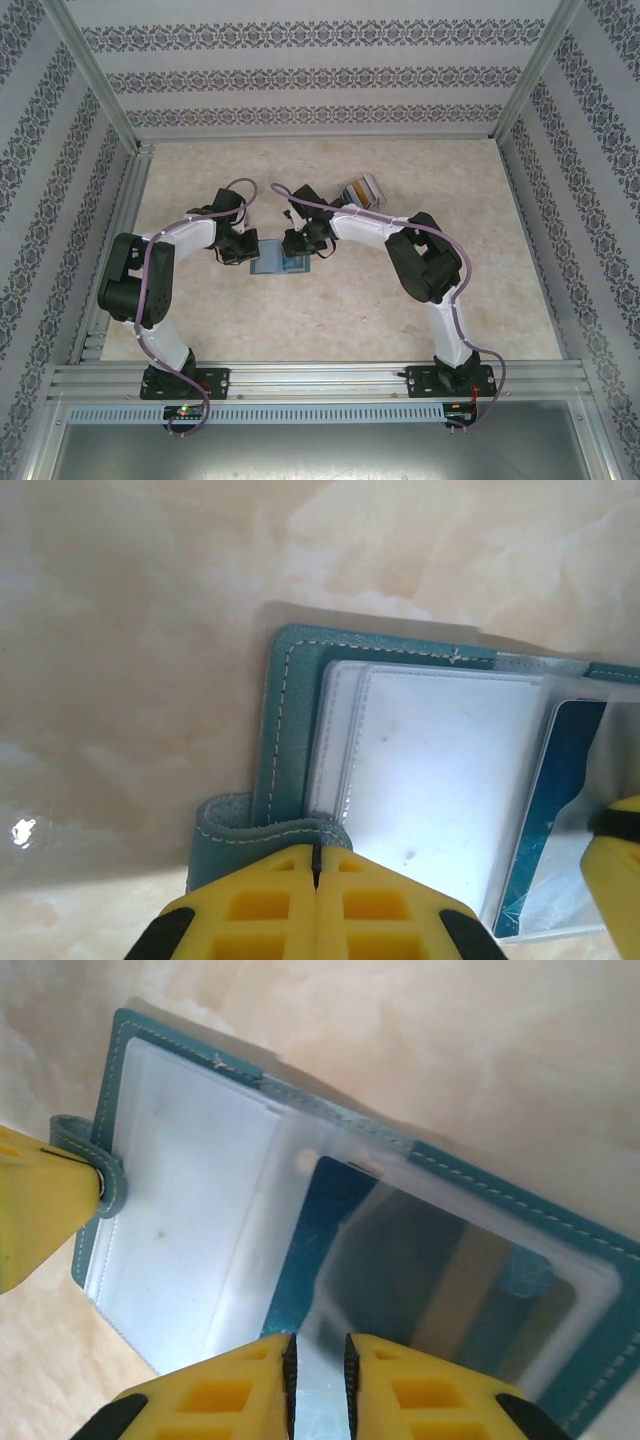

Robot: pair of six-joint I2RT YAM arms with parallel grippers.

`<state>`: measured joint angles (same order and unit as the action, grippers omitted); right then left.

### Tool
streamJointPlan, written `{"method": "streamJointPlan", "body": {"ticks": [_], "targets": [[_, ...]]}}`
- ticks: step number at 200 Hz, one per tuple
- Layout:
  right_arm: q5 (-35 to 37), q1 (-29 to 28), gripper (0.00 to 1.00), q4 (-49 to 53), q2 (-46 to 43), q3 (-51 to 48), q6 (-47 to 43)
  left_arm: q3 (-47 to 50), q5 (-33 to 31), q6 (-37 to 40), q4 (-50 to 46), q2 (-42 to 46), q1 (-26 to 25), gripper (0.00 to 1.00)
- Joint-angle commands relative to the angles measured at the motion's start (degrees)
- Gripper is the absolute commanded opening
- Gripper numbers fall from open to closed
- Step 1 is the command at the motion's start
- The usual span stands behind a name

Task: Put the credit cards into the card holder
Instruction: Insert the credit card into the card slot.

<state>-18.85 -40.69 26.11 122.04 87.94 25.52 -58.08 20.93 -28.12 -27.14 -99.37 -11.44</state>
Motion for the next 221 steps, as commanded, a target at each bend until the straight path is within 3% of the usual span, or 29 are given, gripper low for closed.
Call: {"method": "streamJointPlan", "body": {"ticks": [1, 50, 107, 170, 221], "targets": [[1.17, 0.34, 0.24, 2.37, -3.64, -0.39, -0.62, 1.50, -0.19, -1.02, -0.07, 0.63, 0.98, 0.05], [2.81, 3.19, 0.24, 2.68, -10.95, -2.88, -1.43, 0.32, 4.14, -1.54, 1.19, 4.74, 1.01, 0.07], [4.33, 11.86, 0.27, 3.65, -17.70, -5.75, -3.82, 0.28, 7.69, -2.57, 6.32, 7.22, 0.99, 0.10], [4.23, 22.34, 0.28, 5.18, -16.87, -3.99, -6.47, 0.12, 9.63, -3.86, 10.08, 6.88, 0.81, 0.11], [3.84, 27.29, 0.29, 7.53, -13.76, 0.21, -8.66, -0.19, 10.48, -4.31, 11.49, 5.68, 0.76, 0.11]]}}
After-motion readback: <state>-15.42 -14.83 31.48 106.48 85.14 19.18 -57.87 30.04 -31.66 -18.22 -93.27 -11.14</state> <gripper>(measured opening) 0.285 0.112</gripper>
